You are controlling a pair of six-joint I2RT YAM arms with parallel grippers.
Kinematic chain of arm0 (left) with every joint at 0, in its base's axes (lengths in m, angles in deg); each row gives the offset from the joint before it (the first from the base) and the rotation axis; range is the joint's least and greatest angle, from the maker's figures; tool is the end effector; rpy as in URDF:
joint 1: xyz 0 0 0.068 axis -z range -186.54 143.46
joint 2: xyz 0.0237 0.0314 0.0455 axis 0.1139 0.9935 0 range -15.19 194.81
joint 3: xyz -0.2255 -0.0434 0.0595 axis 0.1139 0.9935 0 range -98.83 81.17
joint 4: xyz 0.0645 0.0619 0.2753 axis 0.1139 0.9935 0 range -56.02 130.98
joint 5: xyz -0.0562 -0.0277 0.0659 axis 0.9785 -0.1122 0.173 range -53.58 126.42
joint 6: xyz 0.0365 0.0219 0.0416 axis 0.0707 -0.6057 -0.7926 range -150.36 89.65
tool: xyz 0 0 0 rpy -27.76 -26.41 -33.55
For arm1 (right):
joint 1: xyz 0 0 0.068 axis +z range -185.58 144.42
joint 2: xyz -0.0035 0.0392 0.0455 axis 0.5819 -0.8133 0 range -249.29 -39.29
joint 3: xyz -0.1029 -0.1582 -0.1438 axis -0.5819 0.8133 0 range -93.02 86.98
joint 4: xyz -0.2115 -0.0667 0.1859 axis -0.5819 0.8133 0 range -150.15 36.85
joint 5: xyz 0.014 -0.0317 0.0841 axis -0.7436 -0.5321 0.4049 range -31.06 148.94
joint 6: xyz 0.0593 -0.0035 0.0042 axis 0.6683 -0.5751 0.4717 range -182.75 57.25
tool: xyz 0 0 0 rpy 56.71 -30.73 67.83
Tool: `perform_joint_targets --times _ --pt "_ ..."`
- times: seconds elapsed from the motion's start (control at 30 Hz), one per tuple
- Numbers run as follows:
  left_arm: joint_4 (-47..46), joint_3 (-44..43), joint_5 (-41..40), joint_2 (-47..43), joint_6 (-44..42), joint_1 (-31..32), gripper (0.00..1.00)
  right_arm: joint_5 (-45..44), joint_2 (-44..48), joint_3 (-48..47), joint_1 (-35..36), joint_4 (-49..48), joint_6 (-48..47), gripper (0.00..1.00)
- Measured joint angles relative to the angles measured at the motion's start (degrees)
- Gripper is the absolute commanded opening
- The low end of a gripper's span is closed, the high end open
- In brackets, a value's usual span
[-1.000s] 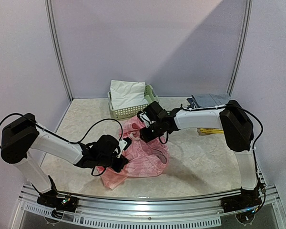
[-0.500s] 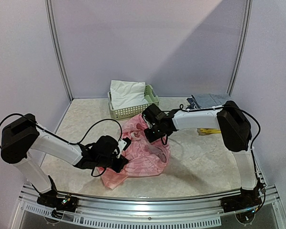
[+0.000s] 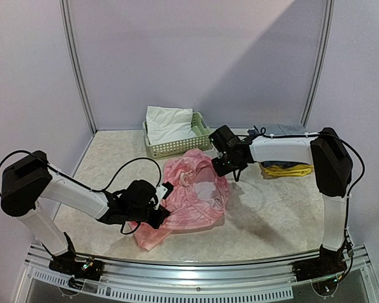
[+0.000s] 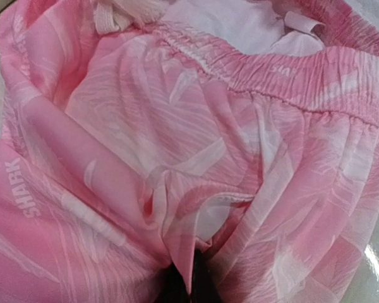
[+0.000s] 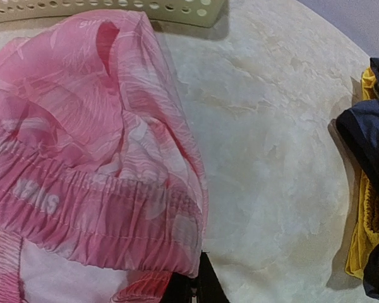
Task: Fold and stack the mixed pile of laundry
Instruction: Adjust the crumpled shorts at the center of the board.
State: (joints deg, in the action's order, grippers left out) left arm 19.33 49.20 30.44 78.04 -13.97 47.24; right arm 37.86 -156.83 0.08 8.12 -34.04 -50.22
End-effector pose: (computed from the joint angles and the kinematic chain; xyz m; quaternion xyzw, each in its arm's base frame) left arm 0.1798 -0.2378 0.0428 0.2791 0.8851 -0.1725 0.3300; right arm 0.3395 0.3028 0.1305 -0.2027 0.9215 -0.0220 0.3307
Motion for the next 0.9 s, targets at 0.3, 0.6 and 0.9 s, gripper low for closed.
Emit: perform_joint_targets --times 0.3,0.6,0.9 --pt "0.0 0.0 0.02 0.02 0.0 0.07 0.0 -1.16 0.0 1.38 -1.36 1.05 -0.79 0.33" --pt "-0.09 -0.61 0.13 0.68 -0.02 0.22 0.0 2.16 4.31 5.03 -1.77 2.19 -0.63 0.5" --pt "-1.07 -0.85 0.04 1.44 0.0 0.33 0.0 14.45 16.24 10.19 -0.85 1.75 0.46 0.57"
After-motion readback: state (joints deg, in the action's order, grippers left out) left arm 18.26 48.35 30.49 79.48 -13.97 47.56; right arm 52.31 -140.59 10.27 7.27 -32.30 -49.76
